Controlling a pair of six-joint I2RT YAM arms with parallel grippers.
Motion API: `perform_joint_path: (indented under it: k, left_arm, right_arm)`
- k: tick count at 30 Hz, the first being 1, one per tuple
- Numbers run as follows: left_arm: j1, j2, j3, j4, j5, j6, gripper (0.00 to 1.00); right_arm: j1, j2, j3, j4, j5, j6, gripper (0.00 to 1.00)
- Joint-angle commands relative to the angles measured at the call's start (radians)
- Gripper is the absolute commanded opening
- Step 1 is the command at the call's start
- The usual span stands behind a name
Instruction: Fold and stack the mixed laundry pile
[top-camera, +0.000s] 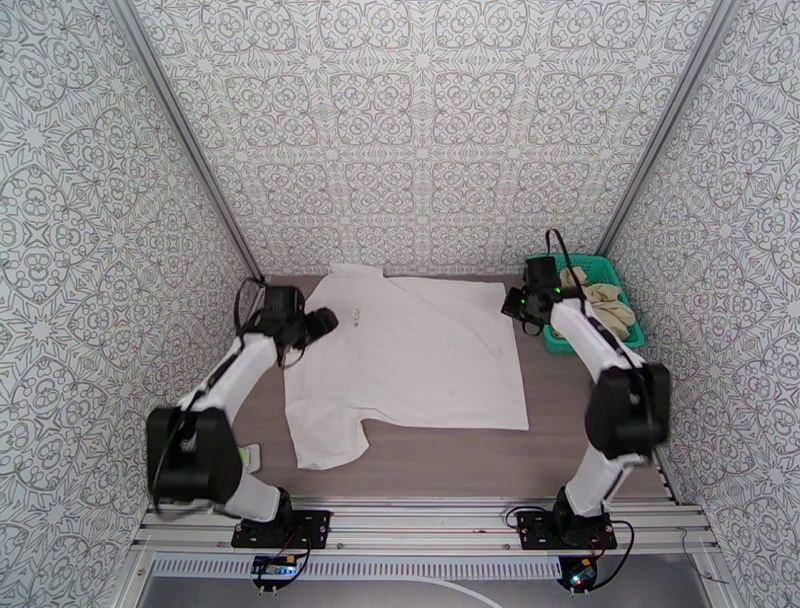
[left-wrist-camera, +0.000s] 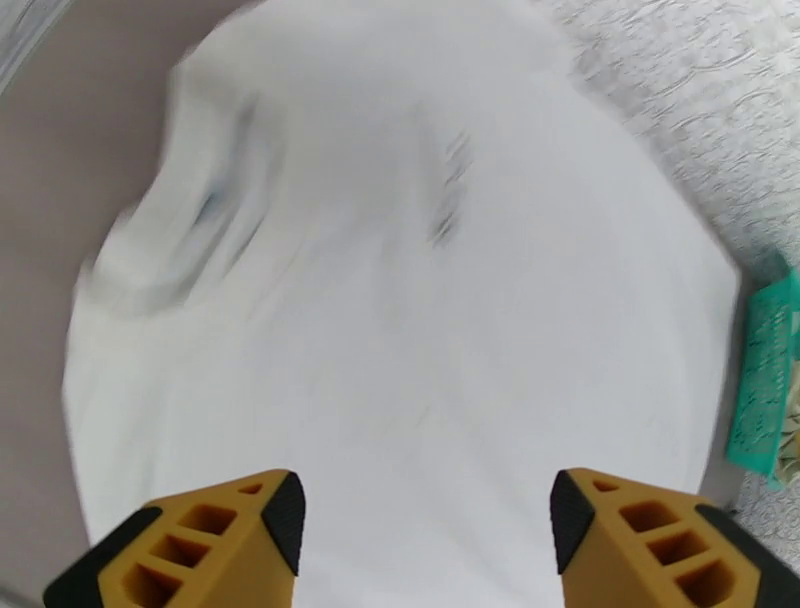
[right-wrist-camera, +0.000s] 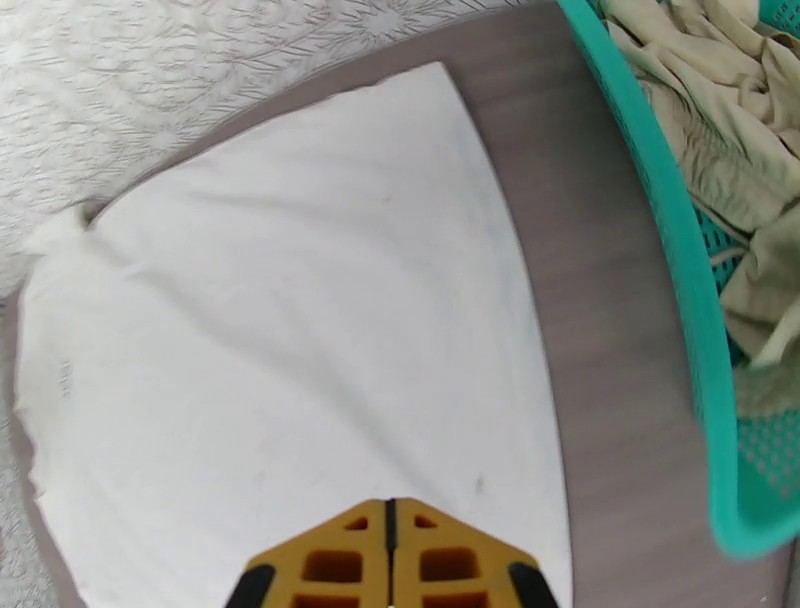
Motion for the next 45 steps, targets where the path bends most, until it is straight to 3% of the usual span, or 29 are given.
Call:
perform_joint_path:
  k: [1, 5, 10, 13, 19, 26, 29, 34, 37, 42, 45]
  left_arm:
    - [0.020, -0.124, -0.179, -0.206, -0.147, -0.109, 0.73]
    - [0.019, -0.301, -0.319, -0.261, -0.135, -0.235, 0.75]
    - [0.020, -0.406, -0.402, -0.333, -0.158, -0.328, 0.83]
    - [0.020, -0.440, -0.433, -0.364, -0.180, -0.349, 0.84]
    - [0.009, -0.392, -0.474, -0.266, -0.112, -0.340, 0.85]
    - [-0.008, -0.332, -0.533, -0.066, -0.014, -0.329, 0.65]
    - [-0.015, -0.316, -0.535, -0.003, 0.013, -0.325, 0.52]
    - [-0.011, -0.342, -0.517, -0.017, 0.009, -0.275, 0.15]
    - [-0.003, -0.362, -0.511, -0.026, 0.029, -0.244, 0.00]
    - [0.001, -0.388, -0.474, -0.085, 0.044, -0.188, 0.00]
    - [0.010, -0.424, -0.450, -0.137, 0.056, -0.168, 0.00]
  right_arm:
    - [0.010, -0.081, -0.197, 0.059, -0.052, 0.041, 0.07]
    - [0.010, -0.182, -0.321, 0.052, -0.036, 0.028, 0.10]
    - [0.010, -0.267, -0.432, 0.018, -0.048, 0.029, 0.15]
    - [0.007, -0.314, -0.495, -0.001, -0.055, 0.037, 0.19]
    - [-0.030, -0.396, -0.590, -0.017, -0.091, 0.061, 0.24]
    - [-0.057, -0.478, -0.621, -0.080, -0.059, 0.074, 0.27]
    - [-0.100, -0.503, -0.645, -0.093, -0.109, 0.089, 0.28]
    - [-0.183, -0.549, -0.700, -0.128, -0.189, 0.134, 0.33]
    - [-0.247, -0.595, -0.783, -0.082, -0.283, 0.224, 0.37]
    - [-0.265, -0.624, -0.920, 0.087, -0.416, 0.440, 0.37]
    - [-0.263, -0.610, -0.953, 0.133, -0.429, 0.520, 0.39]
